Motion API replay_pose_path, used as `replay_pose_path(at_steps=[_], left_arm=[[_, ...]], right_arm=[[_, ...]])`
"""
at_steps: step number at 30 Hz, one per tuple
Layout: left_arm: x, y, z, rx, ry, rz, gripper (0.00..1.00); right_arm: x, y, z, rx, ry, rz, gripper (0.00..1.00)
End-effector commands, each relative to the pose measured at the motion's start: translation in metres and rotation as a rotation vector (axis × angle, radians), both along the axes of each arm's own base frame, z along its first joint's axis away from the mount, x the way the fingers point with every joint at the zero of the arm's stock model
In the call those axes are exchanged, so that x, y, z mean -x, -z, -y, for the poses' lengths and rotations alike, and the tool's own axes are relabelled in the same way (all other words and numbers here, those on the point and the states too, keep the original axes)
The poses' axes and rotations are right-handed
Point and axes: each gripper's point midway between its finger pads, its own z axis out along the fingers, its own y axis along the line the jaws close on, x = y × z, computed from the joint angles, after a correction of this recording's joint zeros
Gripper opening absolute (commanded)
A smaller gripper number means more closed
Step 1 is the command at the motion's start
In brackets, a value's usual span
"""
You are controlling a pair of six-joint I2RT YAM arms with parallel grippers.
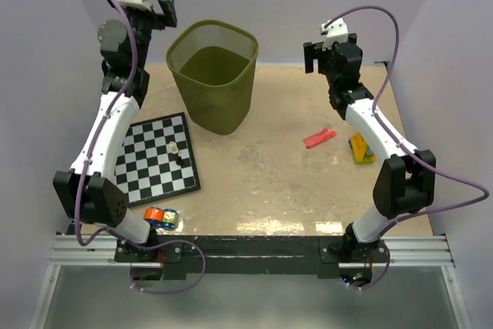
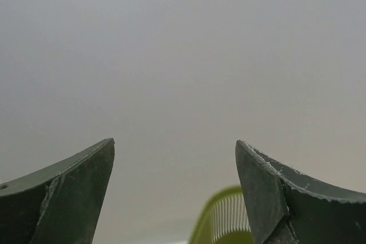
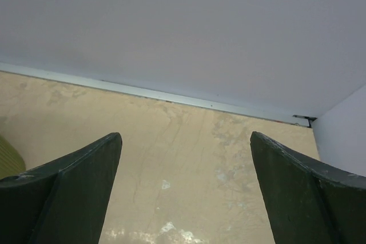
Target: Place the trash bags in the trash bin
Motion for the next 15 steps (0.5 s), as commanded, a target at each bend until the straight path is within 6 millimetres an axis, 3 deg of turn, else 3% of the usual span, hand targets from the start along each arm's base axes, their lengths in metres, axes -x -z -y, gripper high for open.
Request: replay_pose_path(at_steps=[1,5,7,11,13,15], left_arm=[[0.045,0.025,0.038,-0.194,0.103,-0.066,0.91],[0.089,0.077,0.065,-0.273,0.230,-0.284,0.88],[0.115,0.082,0.070,-0.338,0.287,-0.343,0.87],[0.168,0.082,0.044,-0.497,0.236,-0.440,0.89],[0.184,0.110,0.033,-0.559,0.205,-0.459,0.90],[0.192,0.144,0.041,-0.615,0.257,-0.403,0.88]], right_arm=[[0.019,-0.001,0.002,0.153,-0.072,-0.011,0.98],[0.044,0.013,-0.003,0.388,-0.232,-0.090,0.98],[0.062,0.029,0.002,0.466,-0.278,-0.203,0.99],[0.093,0.022,0.019,0.500,-0.281,-0.273,0.98],[0.110,0.037,0.013,0.501,-0.345,-0.255,0.98],[0.116,0.060,0.006,0.524,-0.402,-0.235,0.97]])
